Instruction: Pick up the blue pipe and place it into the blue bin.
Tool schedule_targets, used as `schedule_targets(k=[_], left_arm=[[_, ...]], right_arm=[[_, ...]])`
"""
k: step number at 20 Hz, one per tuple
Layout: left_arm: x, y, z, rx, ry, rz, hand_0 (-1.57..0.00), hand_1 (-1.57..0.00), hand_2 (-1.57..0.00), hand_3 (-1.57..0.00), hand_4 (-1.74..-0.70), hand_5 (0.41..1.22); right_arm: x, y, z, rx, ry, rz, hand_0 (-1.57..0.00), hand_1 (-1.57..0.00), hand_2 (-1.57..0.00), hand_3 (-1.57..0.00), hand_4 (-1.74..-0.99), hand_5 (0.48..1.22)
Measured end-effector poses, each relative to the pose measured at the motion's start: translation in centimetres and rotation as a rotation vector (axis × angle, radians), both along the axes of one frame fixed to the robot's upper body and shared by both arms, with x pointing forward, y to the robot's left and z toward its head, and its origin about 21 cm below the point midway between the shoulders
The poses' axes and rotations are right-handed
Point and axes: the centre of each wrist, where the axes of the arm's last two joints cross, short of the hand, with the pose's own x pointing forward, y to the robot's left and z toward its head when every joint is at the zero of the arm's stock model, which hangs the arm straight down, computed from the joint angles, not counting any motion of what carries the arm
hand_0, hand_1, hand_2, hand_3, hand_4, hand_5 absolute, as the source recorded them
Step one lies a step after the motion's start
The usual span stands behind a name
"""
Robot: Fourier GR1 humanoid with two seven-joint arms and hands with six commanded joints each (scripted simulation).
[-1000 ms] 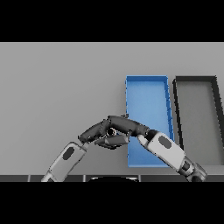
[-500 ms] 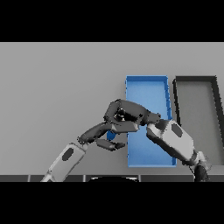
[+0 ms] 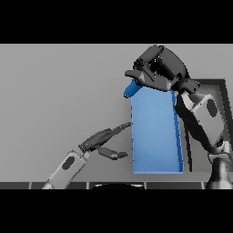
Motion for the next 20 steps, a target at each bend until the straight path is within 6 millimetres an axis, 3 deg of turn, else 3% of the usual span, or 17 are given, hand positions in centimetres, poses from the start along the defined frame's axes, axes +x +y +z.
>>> schedule_targets(k=[3, 7, 15, 19, 20], left_arm=[[0.3, 0.1, -0.1, 0.006, 0.016, 0.016, 0.00, 0.00, 0.00, 0.00, -0.91, 0.487], [0.5, 0.2, 0.0, 0.012, 0.024, 0.031, 0.00, 0.00, 0.00, 0.00, -0.89, 0.487], [0.3, 0.2, -0.5, 0.014, 0.032, 0.024, 0.00, 0.00, 0.00, 0.00, -0.88, 0.463], [0.4, 0.0, -0.4, 0.010, 0.026, 0.036, 0.00, 0.00, 0.00, 0.00, -0.88, 0.460], [0.3, 0.2, -0.4, 0.004, 0.026, 0.032, 0.00, 0.00, 0.00, 0.00, -0.89, 0.457]], right_arm=[[2.0, -3.0, -1.2, -0.040, 0.070, -0.152, -1.57, -1.57, -1.57, -1.57, -1.738, 1.129], [3.8, -6.6, -6.4, -0.069, 0.264, -0.313, -1.57, -1.57, -1.57, -1.57, -1.740, 1.121], [2.2, -8.7, -16.0, -0.189, 0.637, -0.466, -1.57, -1.57, -1.57, -1.57, -1.741, 1.122], [1.3, -9.2, -19.0, -0.276, 0.708, -0.477, -1.57, -1.57, -1.57, -1.57, -1.591, 1.114], [1.1, -9.5, -20.3, -0.311, 0.739, -0.484, -1.57, -1.57, -1.57, -1.33, -1.599, 1.110]])
